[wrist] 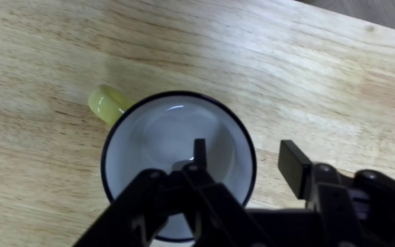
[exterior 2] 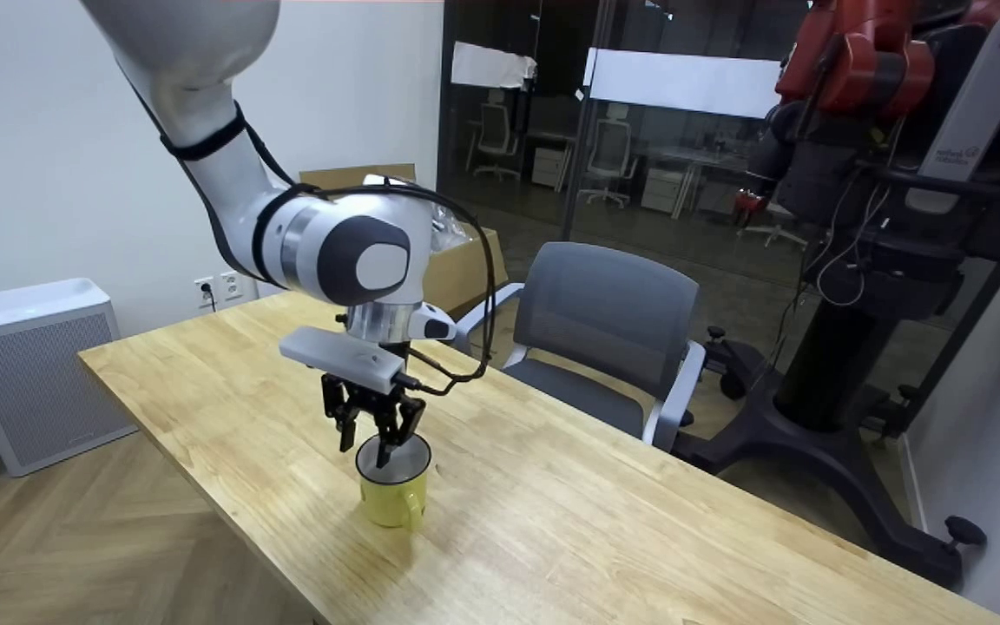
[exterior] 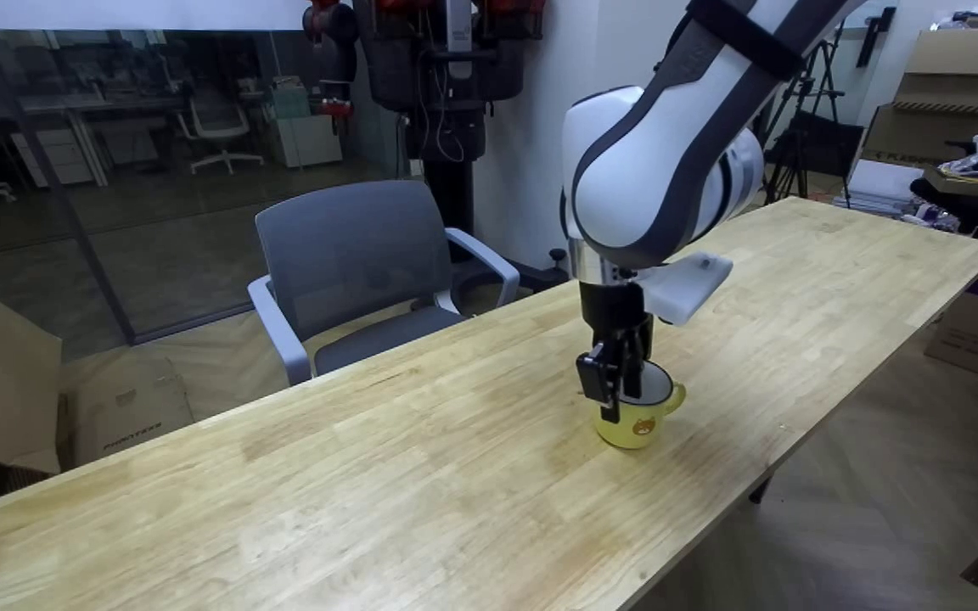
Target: Move the yellow mug forwards
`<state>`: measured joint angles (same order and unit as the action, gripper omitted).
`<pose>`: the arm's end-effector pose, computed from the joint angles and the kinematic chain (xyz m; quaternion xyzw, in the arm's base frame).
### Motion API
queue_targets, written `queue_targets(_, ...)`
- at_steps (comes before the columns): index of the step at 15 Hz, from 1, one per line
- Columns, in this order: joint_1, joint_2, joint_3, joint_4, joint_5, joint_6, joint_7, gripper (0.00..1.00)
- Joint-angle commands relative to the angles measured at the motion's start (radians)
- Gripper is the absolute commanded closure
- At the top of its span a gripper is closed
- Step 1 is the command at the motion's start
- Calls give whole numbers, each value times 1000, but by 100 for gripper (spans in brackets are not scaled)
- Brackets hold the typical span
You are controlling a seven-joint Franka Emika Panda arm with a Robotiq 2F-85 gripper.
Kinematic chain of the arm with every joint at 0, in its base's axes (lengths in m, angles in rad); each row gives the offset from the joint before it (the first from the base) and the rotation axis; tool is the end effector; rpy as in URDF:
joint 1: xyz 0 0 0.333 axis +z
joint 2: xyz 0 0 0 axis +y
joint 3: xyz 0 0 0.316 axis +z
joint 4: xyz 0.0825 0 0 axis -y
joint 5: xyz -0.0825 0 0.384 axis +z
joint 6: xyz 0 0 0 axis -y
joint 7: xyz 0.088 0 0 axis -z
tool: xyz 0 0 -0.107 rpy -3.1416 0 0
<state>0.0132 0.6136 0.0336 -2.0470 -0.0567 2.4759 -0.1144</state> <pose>0.5665 0.0273 0.1204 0.9905 0.1017 -0.0920 0.0024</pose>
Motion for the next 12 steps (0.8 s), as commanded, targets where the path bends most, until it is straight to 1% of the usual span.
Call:
queue_targets(1, 11, -73, -13, -52, -11, 5, 30, 11)
queue_targets(2, 22, -93, -25, -65, -25, 13, 47, 4)
queue_targets(3, 30, -110, -33, -76, -35, 19, 59, 1)
queue_targets(5, 35, -150, -37, -95, -29, 23, 84, 0)
queue_targets(6, 14, -79, -18, -38, -18, 10, 31, 0)
queue_targets(8, 14, -94, -17, -44, -17, 7, 31, 0)
queue_targets(12, 14, -78, -18, -43, -17, 10, 30, 0)
